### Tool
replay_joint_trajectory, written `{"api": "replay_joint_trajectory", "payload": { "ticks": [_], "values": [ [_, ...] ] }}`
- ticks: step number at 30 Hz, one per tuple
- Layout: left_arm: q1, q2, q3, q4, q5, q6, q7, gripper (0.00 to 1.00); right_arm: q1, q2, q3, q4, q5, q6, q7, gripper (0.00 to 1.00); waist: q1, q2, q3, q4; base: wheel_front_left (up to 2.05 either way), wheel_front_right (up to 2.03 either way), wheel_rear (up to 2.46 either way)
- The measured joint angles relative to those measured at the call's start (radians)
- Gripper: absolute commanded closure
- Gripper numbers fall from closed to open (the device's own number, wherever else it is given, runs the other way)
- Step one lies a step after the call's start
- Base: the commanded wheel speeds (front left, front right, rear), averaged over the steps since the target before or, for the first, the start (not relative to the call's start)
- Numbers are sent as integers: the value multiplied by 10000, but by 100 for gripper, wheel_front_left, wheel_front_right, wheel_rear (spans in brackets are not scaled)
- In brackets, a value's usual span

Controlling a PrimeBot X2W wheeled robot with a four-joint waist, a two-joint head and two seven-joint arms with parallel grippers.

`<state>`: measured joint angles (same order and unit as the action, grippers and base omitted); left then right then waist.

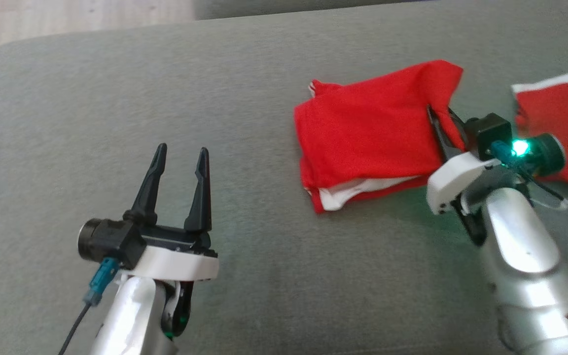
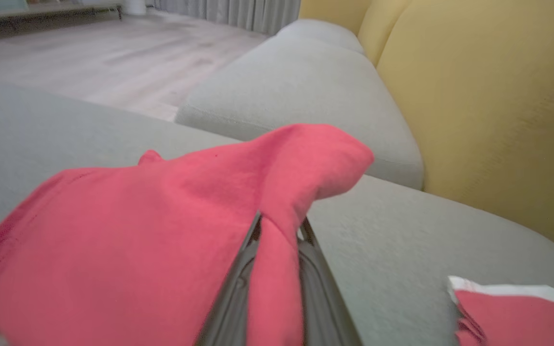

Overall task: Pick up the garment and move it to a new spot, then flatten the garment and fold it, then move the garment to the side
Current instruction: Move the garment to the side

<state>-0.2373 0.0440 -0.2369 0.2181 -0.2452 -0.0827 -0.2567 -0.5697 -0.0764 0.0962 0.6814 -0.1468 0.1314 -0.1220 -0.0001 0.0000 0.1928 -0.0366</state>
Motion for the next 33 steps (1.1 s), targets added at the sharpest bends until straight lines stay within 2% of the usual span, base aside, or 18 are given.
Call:
{"api": "replay_joint_trajectory", "payload": {
  "ticks": [3, 11, 20, 24, 26, 32, 33],
  "values": [
    [-3, 0, -35, -50, 69, 33, 0, 0, 291, -537, 247, -640, -232, 2, 537, 100, 0, 0, 14, -371, 0, 0, 0],
    [-155, 0, 117, -184, 337, -48, 0, 0, 212, -2930, 351, -1678, -115, 2, 1682, 100, 1, 0, 790, -861, 0, 0, 0],
    [-652, -4, 374, -127, 453, -234, 0, 0, -93, -5039, -685, -1827, 267, 2, 2372, 100, 2, 0, 1488, -1095, 0, 0, 0],
    [-653, -2, 464, -109, 483, -286, 0, 0, -137, -5446, -1285, -1605, 481, 2, 2213, 100, 2, 0, 1601, -1122, 0, 0, 0],
    [-660, 6, 477, -102, 548, -332, 0, 0, -159, -5421, -1283, -1546, 832, 2, 2190, 100, 1, 0, 1648, -1141, 0, 0, 0],
    [-661, 27, 654, -94, 616, -407, 0, 0, -160, -5292, -1398, -1553, 690, 2, 2075, 100, 2, 0, 1736, -1160, 0, 0, 0],
    [-661, 27, 686, -86, 616, -407, 0, 0, -159, -5267, -1453, -1557, 631, 2, 2038, 81, 2, 0, 1730, -1156, 0, 0, 0]
  ]
}}
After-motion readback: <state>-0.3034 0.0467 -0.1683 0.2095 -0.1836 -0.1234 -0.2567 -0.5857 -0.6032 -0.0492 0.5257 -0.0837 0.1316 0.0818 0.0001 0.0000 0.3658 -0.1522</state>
